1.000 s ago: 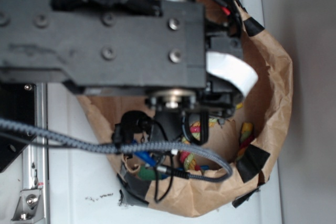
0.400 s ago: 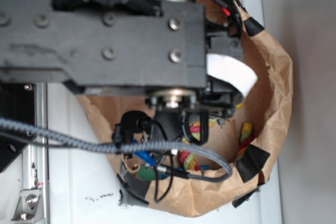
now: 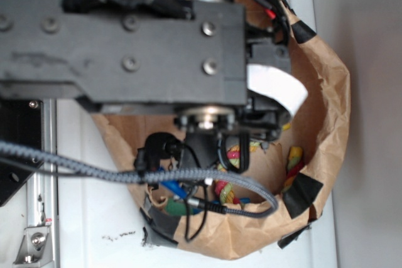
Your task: Grab the silver keys.
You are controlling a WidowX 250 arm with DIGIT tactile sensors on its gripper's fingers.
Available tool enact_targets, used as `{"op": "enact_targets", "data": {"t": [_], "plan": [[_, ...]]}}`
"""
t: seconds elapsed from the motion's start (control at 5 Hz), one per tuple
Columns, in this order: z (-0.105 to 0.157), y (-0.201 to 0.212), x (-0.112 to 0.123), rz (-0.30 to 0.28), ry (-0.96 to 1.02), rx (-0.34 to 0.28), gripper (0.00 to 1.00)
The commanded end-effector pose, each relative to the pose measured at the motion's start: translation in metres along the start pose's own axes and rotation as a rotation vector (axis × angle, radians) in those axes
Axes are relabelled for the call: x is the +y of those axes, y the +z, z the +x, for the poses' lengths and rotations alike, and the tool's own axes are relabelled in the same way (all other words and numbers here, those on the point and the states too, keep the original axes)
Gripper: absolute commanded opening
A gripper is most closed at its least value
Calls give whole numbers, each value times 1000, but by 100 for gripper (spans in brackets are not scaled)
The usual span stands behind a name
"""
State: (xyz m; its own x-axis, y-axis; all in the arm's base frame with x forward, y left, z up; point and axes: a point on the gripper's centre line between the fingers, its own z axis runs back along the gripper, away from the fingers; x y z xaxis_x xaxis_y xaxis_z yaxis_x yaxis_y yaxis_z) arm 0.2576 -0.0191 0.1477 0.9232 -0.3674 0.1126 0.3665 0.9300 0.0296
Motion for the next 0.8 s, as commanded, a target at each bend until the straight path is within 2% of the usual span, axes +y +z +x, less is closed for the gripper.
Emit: {"op": "enact_targets", "data": {"t": [0.0, 0.4, 0.6], "plan": [[0, -22, 26, 10, -80, -75, 100], [-3, -66, 23, 23, -177, -12, 100], [-11, -75, 12, -6, -223, 0, 100]]}}
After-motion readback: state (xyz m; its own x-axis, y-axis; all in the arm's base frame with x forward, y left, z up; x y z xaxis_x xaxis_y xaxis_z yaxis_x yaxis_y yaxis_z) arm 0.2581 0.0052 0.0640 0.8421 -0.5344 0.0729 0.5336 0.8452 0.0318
